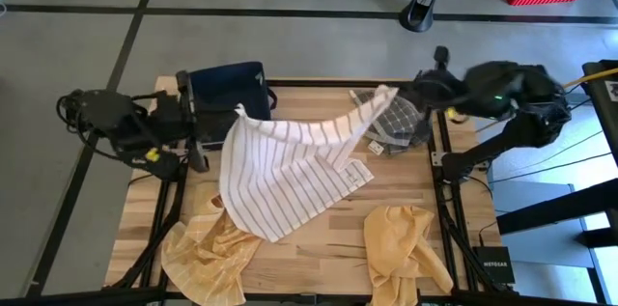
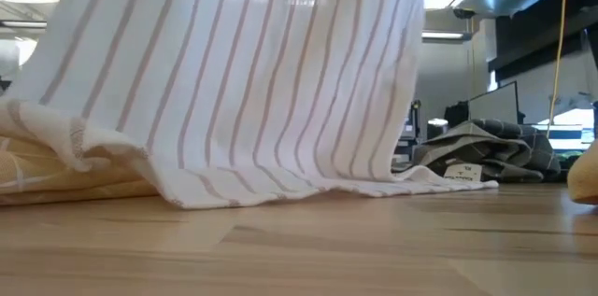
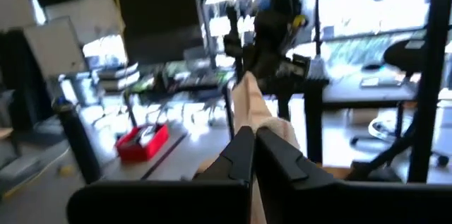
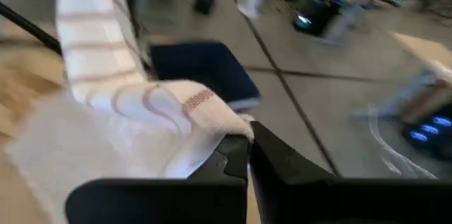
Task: Fold towel
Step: Fold the white towel
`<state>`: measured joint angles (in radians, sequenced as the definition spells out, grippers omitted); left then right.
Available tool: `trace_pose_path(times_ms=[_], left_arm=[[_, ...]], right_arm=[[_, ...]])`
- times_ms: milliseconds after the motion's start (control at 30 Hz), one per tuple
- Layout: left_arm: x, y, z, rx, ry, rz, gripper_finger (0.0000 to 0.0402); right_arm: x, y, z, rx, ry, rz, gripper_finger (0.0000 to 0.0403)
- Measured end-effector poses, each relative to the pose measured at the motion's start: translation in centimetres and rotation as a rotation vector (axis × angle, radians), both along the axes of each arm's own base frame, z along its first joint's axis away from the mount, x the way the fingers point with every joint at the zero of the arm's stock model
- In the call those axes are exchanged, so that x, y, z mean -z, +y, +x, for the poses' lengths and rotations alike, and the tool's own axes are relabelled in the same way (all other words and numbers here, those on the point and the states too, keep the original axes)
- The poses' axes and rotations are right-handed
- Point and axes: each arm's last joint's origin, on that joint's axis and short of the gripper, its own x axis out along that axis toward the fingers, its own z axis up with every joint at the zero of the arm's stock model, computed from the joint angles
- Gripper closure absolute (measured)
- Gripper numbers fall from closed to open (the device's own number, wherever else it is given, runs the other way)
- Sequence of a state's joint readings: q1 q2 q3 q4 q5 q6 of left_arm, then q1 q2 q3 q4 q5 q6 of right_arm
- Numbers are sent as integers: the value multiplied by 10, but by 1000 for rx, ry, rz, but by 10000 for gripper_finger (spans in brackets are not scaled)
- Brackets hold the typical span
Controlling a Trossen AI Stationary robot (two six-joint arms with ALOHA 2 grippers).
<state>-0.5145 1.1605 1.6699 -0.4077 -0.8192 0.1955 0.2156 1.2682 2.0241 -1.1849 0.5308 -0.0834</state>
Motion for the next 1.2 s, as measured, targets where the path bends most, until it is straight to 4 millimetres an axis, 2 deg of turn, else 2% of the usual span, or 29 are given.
trace_pose_path(times_ms=[167, 300, 467, 700, 800, 933, 1067, 1200], left_arm=[[-16, -5, -7, 23, -119, 44, 401], [-28, -3, -12, 4, -200, 76, 401], [-39, 3, -21, -42, -278, 108, 401], [-52, 16, -41, -110, -360, 129, 402], [-56, 21, -49, -146, -378, 128, 401], [-57, 26, -55, -193, -361, 132, 401], [-57, 30, -59, -246, -328, 114, 402], [-56, 28, -56, -251, -311, 119, 402]], right_arm=[[-27, 24, -9, -149, -204, 37, 395], [-40, 39, -1, -180, -306, -43, 395], [-48, 53, 12, -156, -315, -185, 395], [-60, 65, 31, 1, -240, -409, 395], [-67, 63, 34, 160, -207, -503, 395], [-76, 61, 29, 317, -127, -608, 395], [-84, 63, 22, 345, -143, -604, 395], [-87, 75, 14, 285, -183, -581, 395]])
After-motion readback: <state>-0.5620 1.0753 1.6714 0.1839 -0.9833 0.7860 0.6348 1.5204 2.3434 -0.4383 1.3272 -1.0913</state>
